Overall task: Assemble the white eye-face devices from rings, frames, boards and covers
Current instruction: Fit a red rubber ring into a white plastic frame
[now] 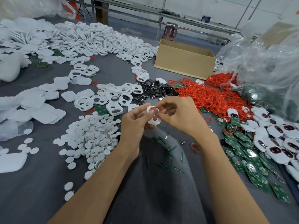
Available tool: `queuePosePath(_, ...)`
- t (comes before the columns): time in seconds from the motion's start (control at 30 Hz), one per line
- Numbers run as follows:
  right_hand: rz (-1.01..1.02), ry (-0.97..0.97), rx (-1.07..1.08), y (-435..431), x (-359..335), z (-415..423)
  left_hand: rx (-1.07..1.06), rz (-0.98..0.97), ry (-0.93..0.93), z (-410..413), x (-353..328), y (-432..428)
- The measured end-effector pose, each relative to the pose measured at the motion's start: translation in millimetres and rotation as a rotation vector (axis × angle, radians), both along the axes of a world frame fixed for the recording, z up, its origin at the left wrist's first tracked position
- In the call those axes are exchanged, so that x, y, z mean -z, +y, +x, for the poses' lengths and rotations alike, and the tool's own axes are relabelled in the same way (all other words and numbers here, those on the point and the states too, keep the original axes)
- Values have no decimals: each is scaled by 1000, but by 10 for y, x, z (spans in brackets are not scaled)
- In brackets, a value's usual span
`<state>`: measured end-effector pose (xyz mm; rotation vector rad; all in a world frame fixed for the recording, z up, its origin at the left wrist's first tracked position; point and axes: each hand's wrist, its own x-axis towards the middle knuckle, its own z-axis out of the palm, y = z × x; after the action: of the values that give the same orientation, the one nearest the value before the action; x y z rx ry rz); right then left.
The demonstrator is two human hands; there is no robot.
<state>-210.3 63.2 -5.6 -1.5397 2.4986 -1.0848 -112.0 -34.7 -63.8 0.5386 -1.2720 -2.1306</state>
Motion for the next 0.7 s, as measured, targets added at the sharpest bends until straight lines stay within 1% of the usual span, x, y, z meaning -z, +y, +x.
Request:
queuePosePath(0.13, -13, -14, -6, -3, -12, 3, -14, 5, -18, -11, 3, 0)
queuePosePath(0.23, -29, 25, -17, 1, -30, -9, -12, -2, -21, -14, -7, -1)
queuePosePath(0.37, -69, 80, -41, 12, -39, -6, 30, 0, 2, 6, -30, -2)
queuePosePath(0.47, -89, 61, -33, 24, -32, -6, 56, 22, 11, 9, -30, -1)
queuePosePath(0.57, -79, 43, -27, 29, -36, -16, 55, 34, 24, 5, -24, -11)
queuePosePath(0.7, -61, 69, -51, 30, -57, -13, 43, 23, 41, 0, -18, -14)
